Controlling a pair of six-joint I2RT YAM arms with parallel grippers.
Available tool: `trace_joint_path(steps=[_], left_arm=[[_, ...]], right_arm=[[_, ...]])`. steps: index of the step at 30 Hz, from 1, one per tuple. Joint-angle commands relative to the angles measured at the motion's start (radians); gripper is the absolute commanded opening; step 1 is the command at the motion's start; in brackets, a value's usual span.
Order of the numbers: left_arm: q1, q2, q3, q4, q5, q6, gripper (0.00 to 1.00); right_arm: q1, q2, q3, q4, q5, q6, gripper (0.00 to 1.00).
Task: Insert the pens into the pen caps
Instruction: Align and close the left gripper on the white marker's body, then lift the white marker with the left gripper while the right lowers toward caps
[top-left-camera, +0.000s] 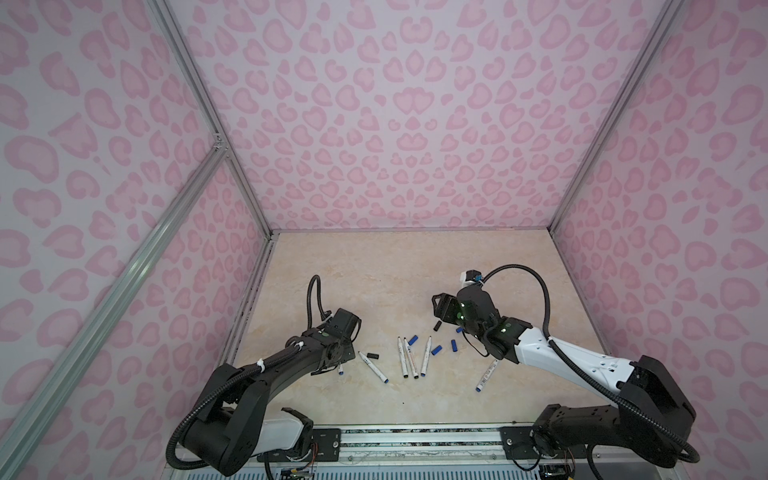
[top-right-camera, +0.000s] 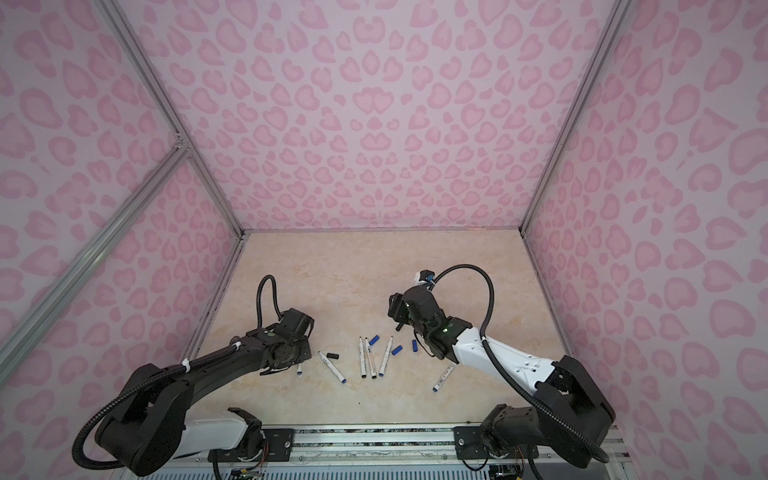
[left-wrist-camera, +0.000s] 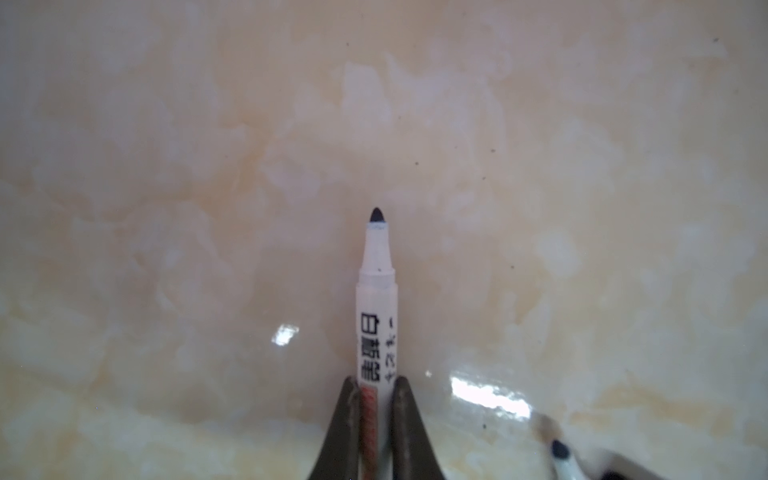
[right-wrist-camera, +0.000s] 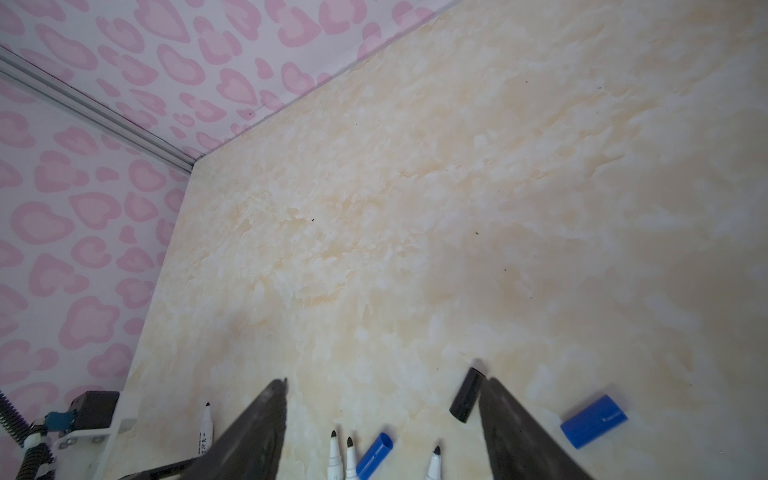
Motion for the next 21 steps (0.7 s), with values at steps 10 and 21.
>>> trace_joint_path(steps=[10, 21], left_arm=[[0.007, -0.207, 0.187, -0.154, -0.023, 0.087, 0.03], [0.063, -0.247, 0.326, -0.186, 0.030, 0.160, 0.03]], right_arm=[[0.006, -0.133, -0.017, -0.099, 0.041, -0.022, 0.75], [0.107, -0.138, 0.016, -0.105, 0.096, -0.030, 0.75]])
